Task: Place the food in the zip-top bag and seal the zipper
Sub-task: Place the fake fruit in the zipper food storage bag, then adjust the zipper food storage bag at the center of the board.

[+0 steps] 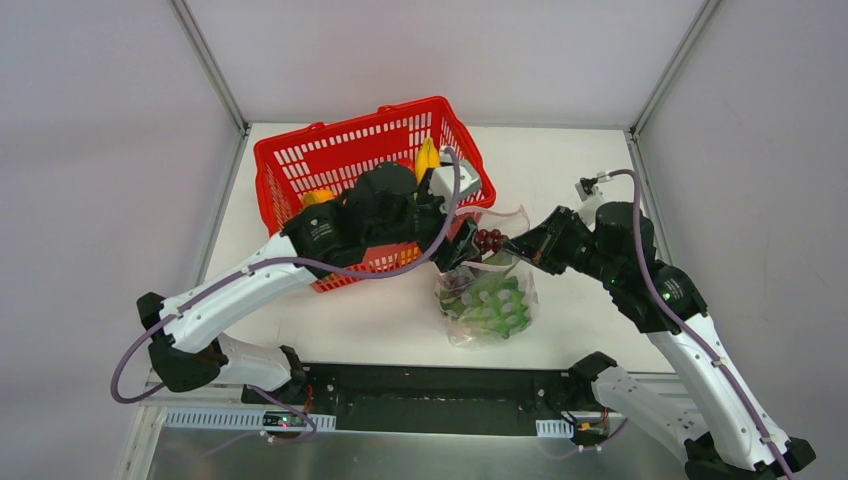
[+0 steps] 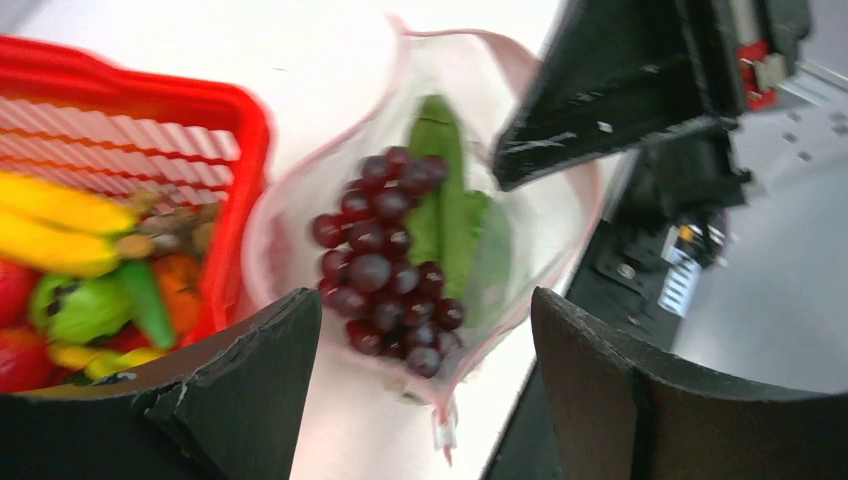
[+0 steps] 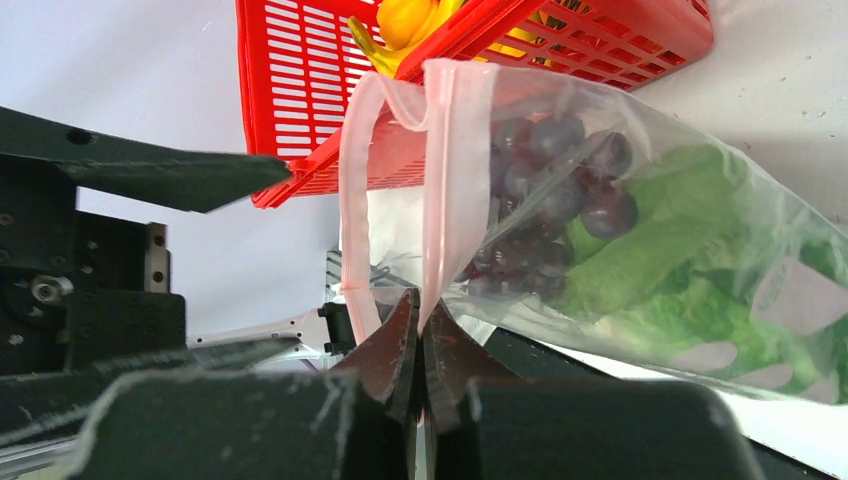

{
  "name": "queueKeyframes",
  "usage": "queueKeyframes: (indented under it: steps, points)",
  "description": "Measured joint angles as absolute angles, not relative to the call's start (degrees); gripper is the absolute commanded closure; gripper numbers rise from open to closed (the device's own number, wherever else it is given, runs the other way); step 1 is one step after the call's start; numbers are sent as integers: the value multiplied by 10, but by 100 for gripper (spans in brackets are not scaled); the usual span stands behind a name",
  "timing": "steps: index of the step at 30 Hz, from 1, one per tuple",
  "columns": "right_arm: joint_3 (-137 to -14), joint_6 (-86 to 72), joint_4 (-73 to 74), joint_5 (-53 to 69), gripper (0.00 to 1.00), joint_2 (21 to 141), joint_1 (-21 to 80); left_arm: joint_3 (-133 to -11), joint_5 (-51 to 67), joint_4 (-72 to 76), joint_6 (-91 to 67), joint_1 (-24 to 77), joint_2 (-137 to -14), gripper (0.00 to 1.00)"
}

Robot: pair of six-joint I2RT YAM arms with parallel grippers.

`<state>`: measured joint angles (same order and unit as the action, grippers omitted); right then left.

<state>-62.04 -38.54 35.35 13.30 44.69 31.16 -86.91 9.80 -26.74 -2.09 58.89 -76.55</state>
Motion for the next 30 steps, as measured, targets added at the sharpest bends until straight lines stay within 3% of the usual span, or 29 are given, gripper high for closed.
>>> queueKeyframes:
  steps: [6, 11, 18, 22, 26, 30]
  points:
    - [-620, -385, 354, 133, 99, 447, 312, -863, -36, -296, -27, 588, -725, 21]
    - [-620, -386, 354, 134, 99, 447, 312, -862, -66, -319, -53, 588, -744, 22]
    - [-620, -385, 353, 151, 100, 442, 312, -862, -65, -334, -94, 588, -792, 36]
    - [-620, -383, 353, 159, 100, 434, 312, -862, -65, -335, -107, 588, -804, 62]
    - [-620, -383, 353, 159, 100, 426, 312, -862, -60, -335, -116, 588, -806, 97]
    - [-620, -381, 353, 159, 100, 422, 312, -862, -49, -334, -114, 588, -806, 100]
